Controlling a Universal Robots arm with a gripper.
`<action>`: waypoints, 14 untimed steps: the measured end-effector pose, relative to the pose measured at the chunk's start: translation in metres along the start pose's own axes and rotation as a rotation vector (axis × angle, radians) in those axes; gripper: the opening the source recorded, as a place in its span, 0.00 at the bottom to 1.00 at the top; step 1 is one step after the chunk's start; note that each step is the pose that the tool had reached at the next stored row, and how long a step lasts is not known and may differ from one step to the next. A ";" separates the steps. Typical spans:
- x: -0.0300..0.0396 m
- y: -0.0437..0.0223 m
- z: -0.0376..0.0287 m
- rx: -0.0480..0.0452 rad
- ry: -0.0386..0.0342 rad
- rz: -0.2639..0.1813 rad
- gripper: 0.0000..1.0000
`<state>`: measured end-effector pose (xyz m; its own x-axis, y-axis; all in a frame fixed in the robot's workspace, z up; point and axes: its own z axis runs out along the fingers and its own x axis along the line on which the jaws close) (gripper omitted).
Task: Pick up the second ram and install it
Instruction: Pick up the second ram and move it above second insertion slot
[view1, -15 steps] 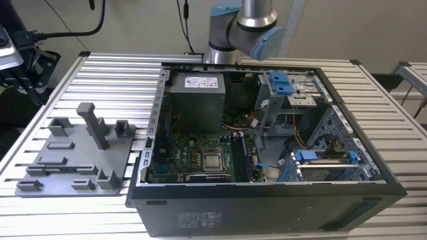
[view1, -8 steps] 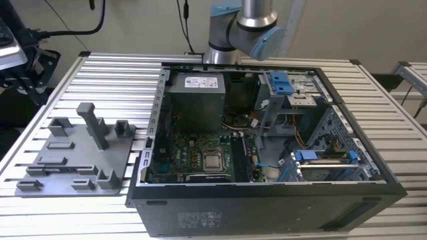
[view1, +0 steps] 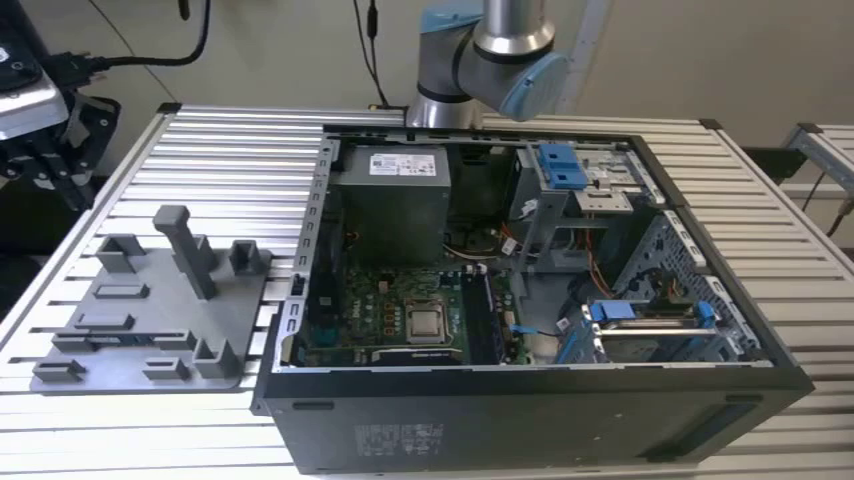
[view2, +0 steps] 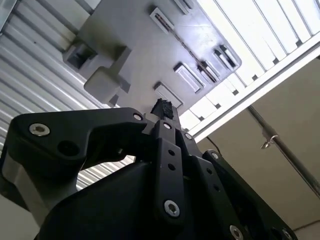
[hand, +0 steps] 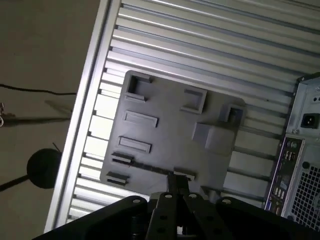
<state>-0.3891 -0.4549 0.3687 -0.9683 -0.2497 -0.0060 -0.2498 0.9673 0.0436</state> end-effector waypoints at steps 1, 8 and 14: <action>0.0000 0.0000 0.0000 0.0000 0.0006 -0.013 0.11; 0.0000 0.0000 0.0000 -0.0005 0.0049 -0.111 0.11; 0.0000 0.0000 0.0000 -0.0009 0.0085 -0.195 0.11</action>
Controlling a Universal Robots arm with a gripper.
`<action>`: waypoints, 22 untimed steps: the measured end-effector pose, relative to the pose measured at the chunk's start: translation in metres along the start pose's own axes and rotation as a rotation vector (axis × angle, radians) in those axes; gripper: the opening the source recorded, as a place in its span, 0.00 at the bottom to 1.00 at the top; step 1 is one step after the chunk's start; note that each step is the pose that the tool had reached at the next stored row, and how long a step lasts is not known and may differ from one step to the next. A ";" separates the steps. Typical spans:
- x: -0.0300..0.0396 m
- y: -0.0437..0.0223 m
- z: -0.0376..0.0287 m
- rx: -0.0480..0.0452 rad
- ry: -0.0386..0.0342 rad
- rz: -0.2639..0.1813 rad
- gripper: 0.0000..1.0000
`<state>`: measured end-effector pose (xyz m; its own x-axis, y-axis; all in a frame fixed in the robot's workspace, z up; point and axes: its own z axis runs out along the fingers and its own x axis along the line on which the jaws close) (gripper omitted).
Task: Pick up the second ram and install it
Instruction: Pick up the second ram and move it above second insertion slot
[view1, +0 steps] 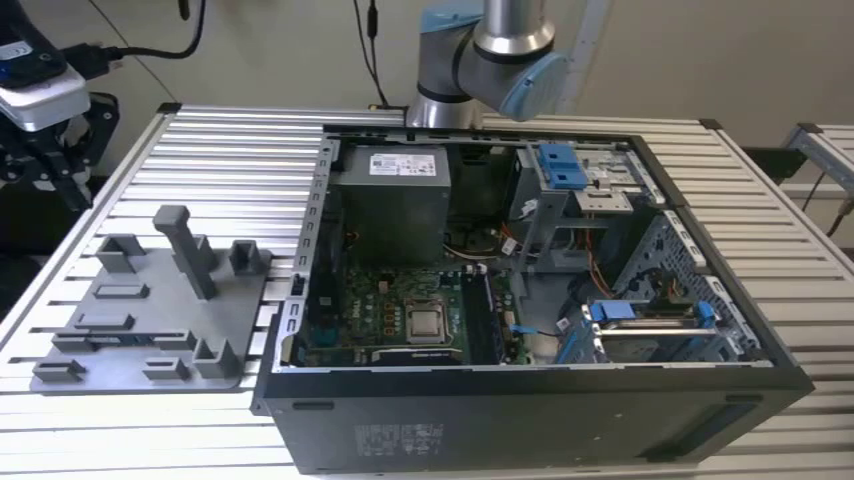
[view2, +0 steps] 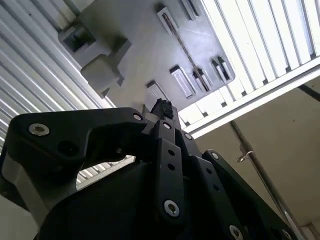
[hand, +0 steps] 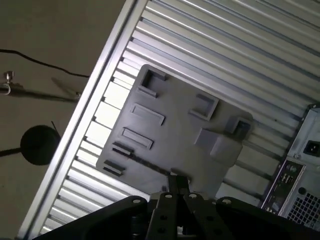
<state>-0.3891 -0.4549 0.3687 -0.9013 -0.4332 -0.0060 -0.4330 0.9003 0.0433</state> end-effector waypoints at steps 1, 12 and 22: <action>0.0000 0.0000 0.0000 -0.0001 0.0006 -0.014 0.11; 0.0000 0.0000 0.0000 -0.0009 0.0063 -0.144 0.11; 0.0000 0.0000 0.0000 -0.0009 0.0068 -0.155 0.11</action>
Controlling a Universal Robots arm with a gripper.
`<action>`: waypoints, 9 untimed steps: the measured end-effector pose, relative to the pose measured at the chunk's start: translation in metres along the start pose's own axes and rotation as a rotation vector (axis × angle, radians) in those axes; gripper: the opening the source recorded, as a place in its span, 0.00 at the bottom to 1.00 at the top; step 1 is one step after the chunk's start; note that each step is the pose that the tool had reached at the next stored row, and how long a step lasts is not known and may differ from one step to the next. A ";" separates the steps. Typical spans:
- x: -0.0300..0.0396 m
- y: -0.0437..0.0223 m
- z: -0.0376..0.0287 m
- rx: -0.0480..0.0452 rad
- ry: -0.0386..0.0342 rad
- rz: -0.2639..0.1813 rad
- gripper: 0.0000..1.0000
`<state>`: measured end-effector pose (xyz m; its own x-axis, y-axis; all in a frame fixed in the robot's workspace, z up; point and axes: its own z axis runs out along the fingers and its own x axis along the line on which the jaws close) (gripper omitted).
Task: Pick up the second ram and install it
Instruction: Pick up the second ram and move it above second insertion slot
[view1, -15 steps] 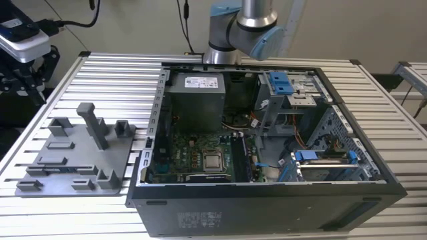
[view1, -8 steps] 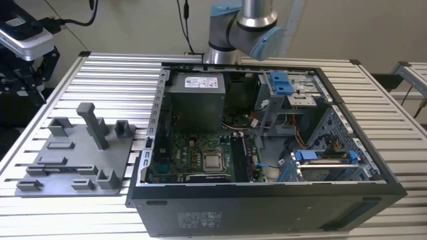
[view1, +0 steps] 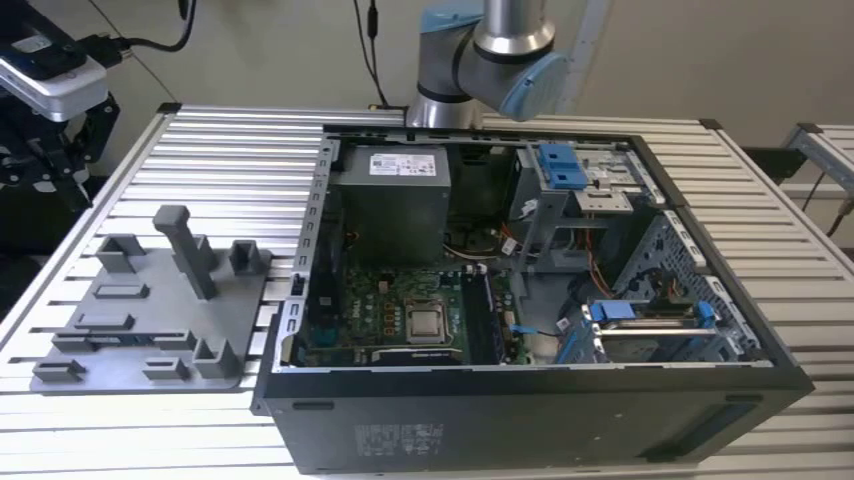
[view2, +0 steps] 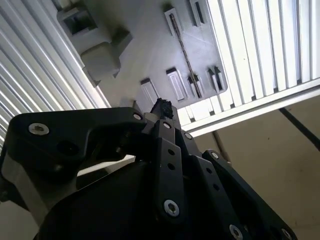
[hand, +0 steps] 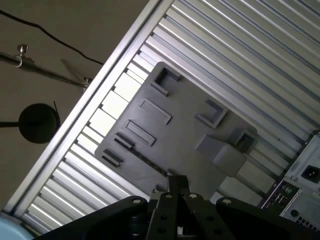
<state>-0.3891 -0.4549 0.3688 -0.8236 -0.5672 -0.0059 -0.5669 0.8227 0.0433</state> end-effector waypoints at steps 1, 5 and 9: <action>0.0000 0.0000 0.0000 0.0000 0.0000 0.000 0.11; 0.0000 0.0000 0.0000 0.0000 0.0001 -0.002 0.11; 0.0000 0.0000 0.0000 -0.0002 0.0018 -0.040 0.11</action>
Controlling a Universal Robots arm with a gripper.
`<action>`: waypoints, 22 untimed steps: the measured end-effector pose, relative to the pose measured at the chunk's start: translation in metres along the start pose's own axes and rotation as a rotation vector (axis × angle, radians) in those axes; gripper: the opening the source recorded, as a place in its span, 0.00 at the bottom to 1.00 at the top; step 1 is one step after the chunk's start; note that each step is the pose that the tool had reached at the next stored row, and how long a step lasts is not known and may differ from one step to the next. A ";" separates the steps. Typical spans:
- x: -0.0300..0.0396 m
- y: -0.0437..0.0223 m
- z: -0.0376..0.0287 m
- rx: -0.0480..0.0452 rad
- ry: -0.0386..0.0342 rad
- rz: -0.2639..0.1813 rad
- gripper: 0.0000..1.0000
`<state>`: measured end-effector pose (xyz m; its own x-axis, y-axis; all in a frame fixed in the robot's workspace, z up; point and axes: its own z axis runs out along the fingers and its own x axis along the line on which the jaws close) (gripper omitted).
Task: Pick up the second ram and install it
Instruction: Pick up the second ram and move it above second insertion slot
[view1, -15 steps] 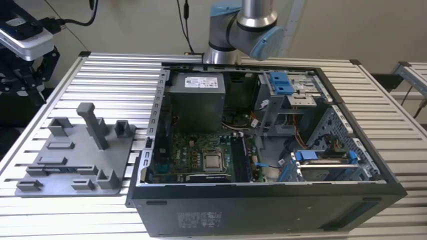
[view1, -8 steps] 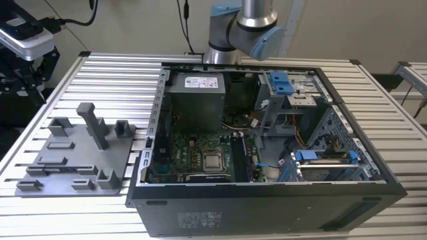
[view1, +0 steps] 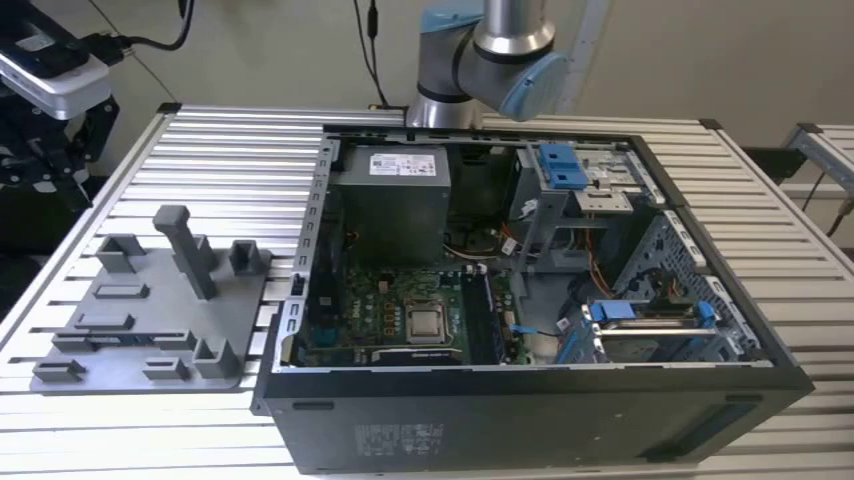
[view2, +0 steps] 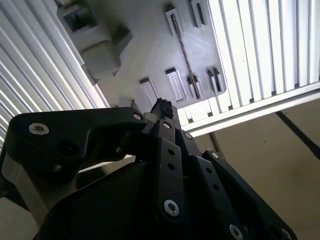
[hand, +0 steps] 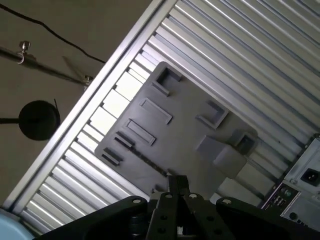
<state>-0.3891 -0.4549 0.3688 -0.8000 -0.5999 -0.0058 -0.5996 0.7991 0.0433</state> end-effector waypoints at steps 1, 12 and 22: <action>0.0000 0.0000 0.0000 -0.0001 0.0005 -0.014 0.11; 0.0001 0.0000 0.0000 -0.0014 0.0092 -0.213 0.11; 0.0002 0.0001 0.0000 -0.0012 0.0149 -0.368 0.11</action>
<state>-0.3894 -0.4549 0.3688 -0.5305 -0.8477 -0.0066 -0.8471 0.5298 0.0421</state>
